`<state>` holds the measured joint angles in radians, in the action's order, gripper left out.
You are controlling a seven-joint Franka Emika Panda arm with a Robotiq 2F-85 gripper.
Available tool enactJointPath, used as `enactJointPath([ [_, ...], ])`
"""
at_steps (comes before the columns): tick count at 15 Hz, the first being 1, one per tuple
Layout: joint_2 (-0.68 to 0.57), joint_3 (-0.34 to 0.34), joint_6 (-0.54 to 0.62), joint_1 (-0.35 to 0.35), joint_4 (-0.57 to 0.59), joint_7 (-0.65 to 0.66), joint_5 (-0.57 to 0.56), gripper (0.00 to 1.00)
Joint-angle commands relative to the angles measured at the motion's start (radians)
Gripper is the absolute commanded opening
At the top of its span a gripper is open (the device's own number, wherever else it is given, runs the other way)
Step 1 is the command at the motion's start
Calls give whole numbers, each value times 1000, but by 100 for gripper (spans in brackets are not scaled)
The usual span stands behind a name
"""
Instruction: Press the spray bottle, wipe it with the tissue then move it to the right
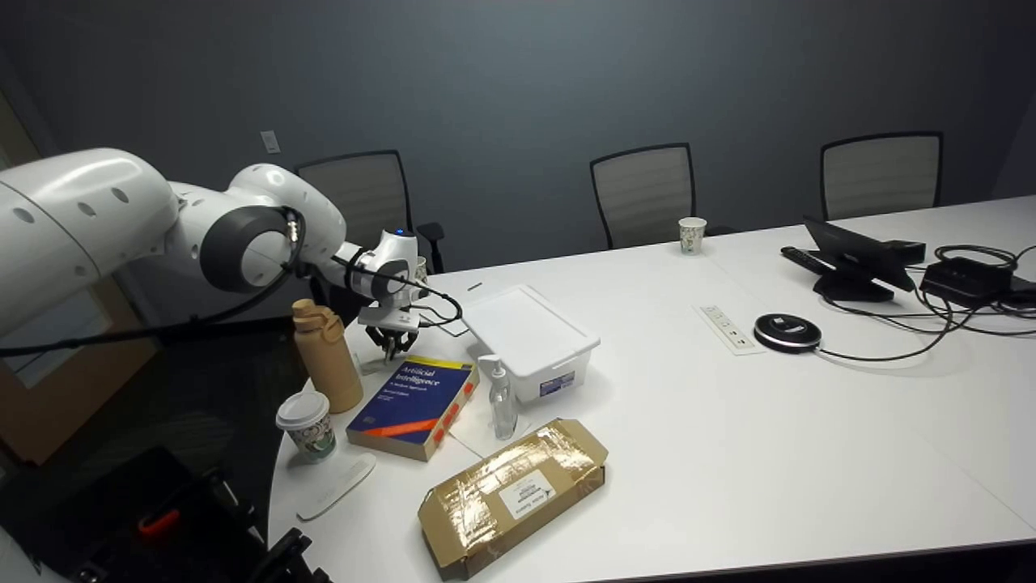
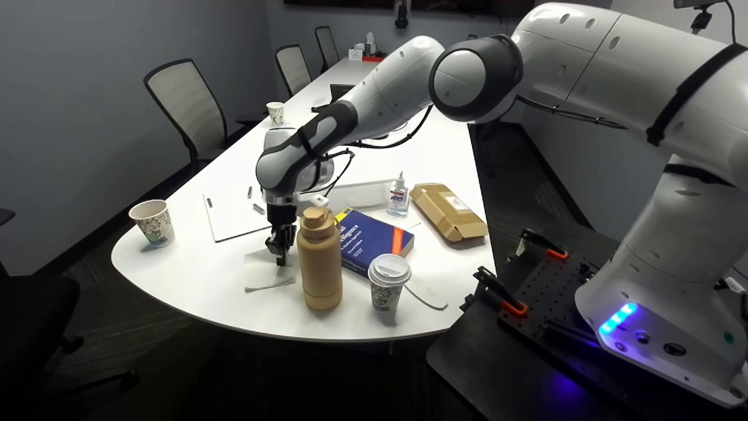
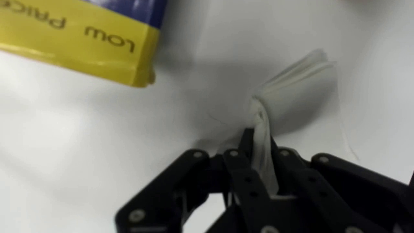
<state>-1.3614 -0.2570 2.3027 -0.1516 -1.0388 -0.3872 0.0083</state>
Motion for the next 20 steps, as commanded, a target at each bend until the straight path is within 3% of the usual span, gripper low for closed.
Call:
enactJointPath([
  [1, 16, -1, -8, 36, 17, 8, 19, 2],
  [11, 179, -64, 29, 247, -66, 3, 94, 2],
  [15, 244, -74, -7, 301, -111, 10, 108, 2],
  [20, 331, -32, -60, 313, -199, 16, 177, 2],
])
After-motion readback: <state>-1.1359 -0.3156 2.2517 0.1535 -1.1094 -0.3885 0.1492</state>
